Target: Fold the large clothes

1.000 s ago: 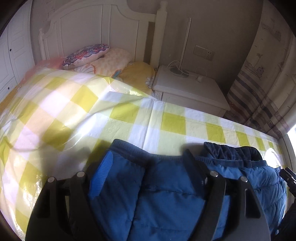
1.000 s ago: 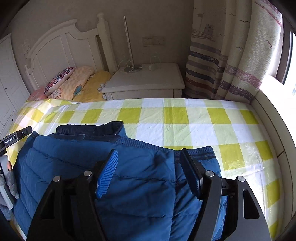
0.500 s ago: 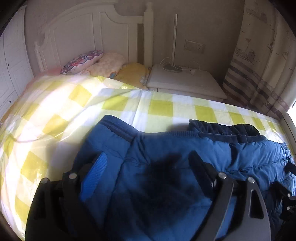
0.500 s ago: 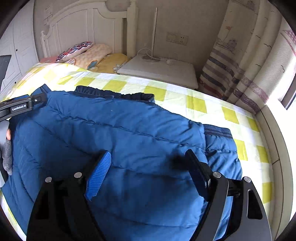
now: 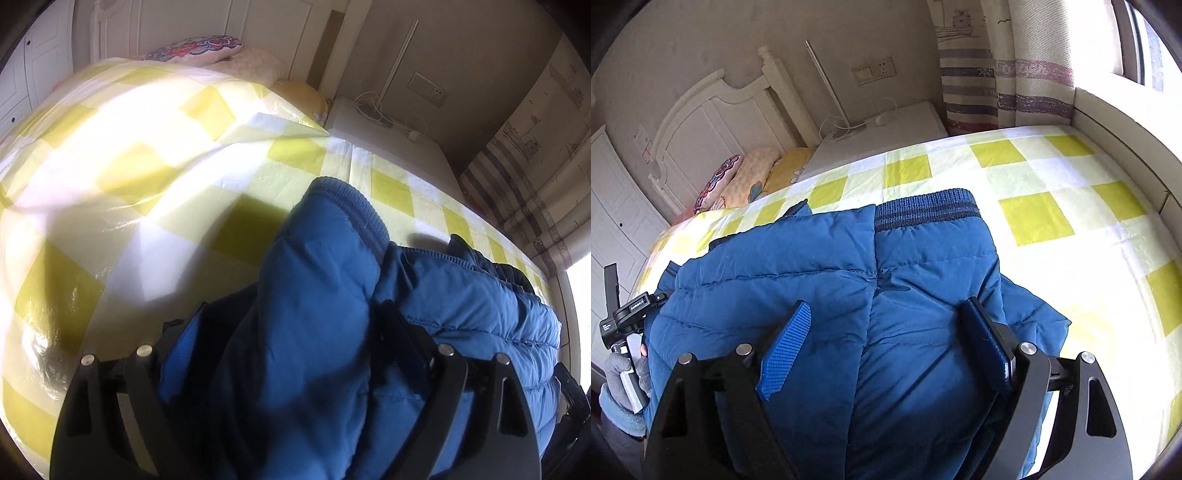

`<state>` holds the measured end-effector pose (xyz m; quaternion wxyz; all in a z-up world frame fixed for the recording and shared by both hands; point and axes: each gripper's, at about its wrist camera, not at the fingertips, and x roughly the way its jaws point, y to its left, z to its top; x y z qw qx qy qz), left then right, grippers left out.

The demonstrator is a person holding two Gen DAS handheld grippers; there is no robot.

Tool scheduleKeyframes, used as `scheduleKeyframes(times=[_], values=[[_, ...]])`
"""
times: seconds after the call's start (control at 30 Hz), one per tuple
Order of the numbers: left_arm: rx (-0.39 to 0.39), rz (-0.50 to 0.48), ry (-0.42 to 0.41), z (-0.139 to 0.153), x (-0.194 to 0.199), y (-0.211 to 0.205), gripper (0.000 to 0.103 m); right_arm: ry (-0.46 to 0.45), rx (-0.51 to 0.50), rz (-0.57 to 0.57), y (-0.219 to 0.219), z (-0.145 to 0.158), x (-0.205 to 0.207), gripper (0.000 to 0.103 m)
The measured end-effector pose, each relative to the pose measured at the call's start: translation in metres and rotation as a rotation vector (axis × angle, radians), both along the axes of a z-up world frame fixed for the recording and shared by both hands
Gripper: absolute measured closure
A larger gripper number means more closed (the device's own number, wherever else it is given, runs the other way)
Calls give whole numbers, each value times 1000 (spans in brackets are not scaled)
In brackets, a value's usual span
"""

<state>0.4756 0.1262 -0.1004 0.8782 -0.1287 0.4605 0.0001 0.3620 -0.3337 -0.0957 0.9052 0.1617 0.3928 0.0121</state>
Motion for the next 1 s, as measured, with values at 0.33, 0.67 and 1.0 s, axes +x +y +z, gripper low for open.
scheduleKeyframes(times=[0.33, 0.67, 1.0], values=[[185, -132, -246, 66, -101, -84, 2, -150, -295, 288, 143, 55, -74, 16], [237, -217, -143, 13, -104, -115, 2, -78, -409, 364, 182, 7, -80, 15], [67, -3, -100, 2, -118, 1, 2, -74, -226, 134, 61, -4, -133, 12]])
